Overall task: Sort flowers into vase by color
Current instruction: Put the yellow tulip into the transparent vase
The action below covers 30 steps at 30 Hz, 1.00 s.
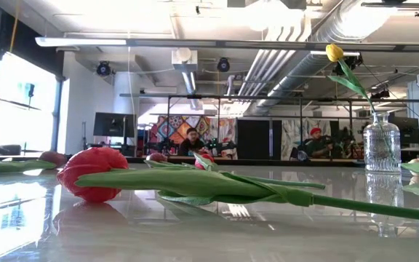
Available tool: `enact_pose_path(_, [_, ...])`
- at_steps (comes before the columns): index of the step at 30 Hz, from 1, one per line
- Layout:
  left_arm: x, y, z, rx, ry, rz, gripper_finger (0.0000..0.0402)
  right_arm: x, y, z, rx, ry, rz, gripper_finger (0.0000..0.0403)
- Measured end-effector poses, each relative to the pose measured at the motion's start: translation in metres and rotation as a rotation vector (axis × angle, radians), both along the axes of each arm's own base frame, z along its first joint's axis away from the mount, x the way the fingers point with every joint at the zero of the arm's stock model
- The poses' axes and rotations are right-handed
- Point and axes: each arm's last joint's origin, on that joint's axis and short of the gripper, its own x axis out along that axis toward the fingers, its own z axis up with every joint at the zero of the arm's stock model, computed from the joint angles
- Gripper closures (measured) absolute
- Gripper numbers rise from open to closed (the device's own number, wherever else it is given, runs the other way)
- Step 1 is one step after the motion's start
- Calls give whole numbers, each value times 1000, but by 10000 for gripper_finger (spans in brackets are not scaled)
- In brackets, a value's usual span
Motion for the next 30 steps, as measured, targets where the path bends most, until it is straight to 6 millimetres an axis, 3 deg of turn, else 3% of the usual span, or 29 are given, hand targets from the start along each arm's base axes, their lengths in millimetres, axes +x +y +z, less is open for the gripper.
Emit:
enact_pose_path(11, [2, -1, 4, 2, -29, -46, 401, 29, 1, -10, -33, -25, 101, 184])
enact_pose_path(24, [8, 9, 1, 19, -6, -87, 401, 40, 2, -17, -62, -21, 146, 242])
enact_pose_path(27, [8, 9, 1, 16, -13, -94, 401, 39, 2, -16, -76, -28, 136, 269])
enact_pose_path(30, [8, 9, 2, 1, -23, -90, 401, 38, 2, -16, -92, -27, 133, 321])
